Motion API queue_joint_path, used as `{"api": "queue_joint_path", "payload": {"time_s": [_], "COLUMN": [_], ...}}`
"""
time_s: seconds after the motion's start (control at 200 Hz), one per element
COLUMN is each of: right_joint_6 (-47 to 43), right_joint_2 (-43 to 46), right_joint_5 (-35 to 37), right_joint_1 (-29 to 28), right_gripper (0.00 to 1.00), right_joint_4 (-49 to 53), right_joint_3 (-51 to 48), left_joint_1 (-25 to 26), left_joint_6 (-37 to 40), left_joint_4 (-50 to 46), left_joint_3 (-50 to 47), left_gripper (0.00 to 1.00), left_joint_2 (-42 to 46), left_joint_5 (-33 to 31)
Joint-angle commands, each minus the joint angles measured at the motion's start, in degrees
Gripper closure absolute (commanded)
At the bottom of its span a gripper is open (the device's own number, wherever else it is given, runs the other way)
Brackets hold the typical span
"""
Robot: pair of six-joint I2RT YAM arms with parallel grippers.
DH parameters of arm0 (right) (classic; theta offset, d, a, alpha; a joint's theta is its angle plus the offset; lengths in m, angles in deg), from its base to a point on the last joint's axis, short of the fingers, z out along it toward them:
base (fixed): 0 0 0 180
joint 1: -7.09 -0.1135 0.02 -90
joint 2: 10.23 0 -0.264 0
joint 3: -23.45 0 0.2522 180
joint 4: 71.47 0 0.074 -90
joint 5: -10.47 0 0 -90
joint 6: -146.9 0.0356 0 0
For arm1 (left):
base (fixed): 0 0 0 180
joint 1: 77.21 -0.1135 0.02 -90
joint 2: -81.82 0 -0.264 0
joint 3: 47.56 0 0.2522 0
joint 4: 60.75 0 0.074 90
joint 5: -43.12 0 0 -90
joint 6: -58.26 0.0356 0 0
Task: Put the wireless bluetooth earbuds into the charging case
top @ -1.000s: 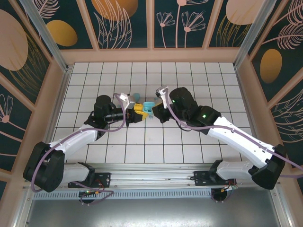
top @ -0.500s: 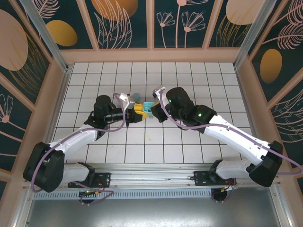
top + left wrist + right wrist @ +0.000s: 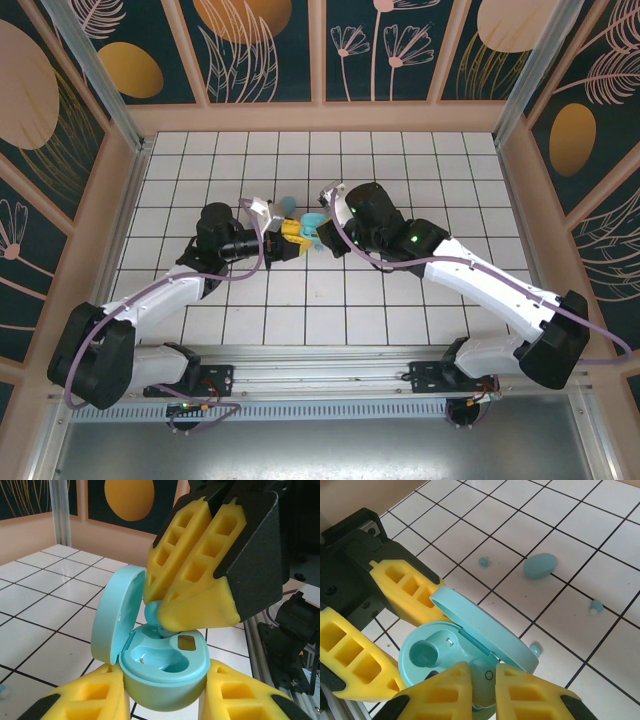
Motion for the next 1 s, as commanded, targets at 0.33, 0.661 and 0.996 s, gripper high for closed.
{"api": "queue_joint_path", "payload": {"time_s": [0.33,0.661,0.996], "right_joint_6": [-1.00,-0.17,1.03], "right_joint_2": [-1.12,-2.69,-2.91], "right_joint_5": [-7.16,-5.57,-5.59], "right_joint_1": [1.50,2.09,2.82], "right_gripper": [0.81,0.72,0.64], "right_joint_4": [1.35,4.50,6.09], "right_joint_3": [0.67,3.30,5.75], "left_joint_1": [-0.32,-0.27,-0.27], "left_joint_6": [-0.83,-0.78,-0.82], "left_joint_4": [2.67,2.45,2.93], "left_joint_3": [0.48,0.53,-0.02], "left_gripper": [1.00,1.00,1.00], "left_joint_2": [1.17,1.42,1.45], "left_joint_5": [1.80,1.70,1.53]}}
